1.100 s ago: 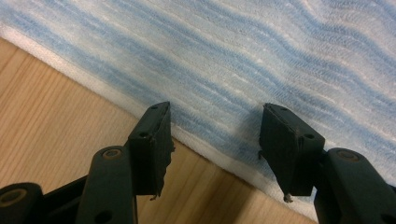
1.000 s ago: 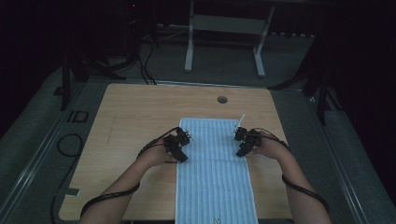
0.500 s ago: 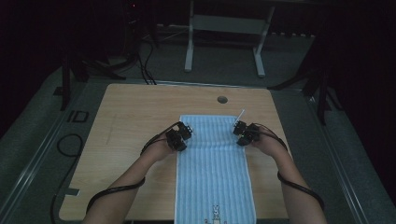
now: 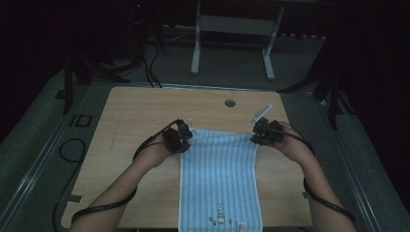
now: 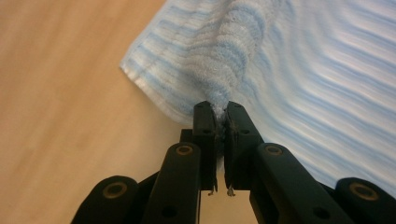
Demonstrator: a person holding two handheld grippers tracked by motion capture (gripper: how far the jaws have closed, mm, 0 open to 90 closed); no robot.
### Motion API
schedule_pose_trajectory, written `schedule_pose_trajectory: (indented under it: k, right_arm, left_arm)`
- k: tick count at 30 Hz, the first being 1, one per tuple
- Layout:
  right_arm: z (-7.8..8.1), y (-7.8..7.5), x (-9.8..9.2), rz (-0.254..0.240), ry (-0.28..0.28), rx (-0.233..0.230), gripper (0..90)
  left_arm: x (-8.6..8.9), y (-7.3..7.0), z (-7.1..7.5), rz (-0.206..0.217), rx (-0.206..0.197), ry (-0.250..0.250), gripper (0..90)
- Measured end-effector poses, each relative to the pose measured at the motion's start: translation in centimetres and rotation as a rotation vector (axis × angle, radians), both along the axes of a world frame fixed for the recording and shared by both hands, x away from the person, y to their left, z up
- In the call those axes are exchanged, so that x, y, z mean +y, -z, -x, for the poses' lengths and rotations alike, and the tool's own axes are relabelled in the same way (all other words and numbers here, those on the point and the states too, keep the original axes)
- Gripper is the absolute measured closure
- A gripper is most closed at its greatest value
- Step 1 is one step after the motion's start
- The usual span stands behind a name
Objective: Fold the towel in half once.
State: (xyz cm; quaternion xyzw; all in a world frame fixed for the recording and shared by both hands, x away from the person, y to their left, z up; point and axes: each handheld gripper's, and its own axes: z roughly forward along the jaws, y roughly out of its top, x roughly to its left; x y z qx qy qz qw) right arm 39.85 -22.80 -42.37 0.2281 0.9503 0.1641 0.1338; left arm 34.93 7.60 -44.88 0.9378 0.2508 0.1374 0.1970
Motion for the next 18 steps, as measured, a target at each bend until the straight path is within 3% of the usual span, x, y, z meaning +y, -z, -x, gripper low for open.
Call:
schedule_pose_trajectory:
  k: [5, 9, 13, 18]
  right_arm:
    - [4.5, 1.9, 0.3, 0.019, -0.026, 0.006, 85.1]
    - [7.7, 4.1, 0.6, 0.027, -0.07, 0.058, 84.8]
    - [9.3, 5.9, 0.1, 0.028, -0.077, 0.107, 84.3]
    - [10.1, 7.1, -0.4, 0.029, -0.071, 0.143, 83.6]
  left_arm:
    - [0.5, 1.7, 4.0, 0.019, 0.045, 0.06, 82.9]
    - [0.5, 3.4, 6.2, 0.011, 0.077, 0.09, 82.5]
    - [0.4, 5.0, 7.3, -0.001, 0.119, 0.111, 82.1]
    - [0.4, 6.4, 7.8, -0.018, 0.156, 0.123, 80.3]
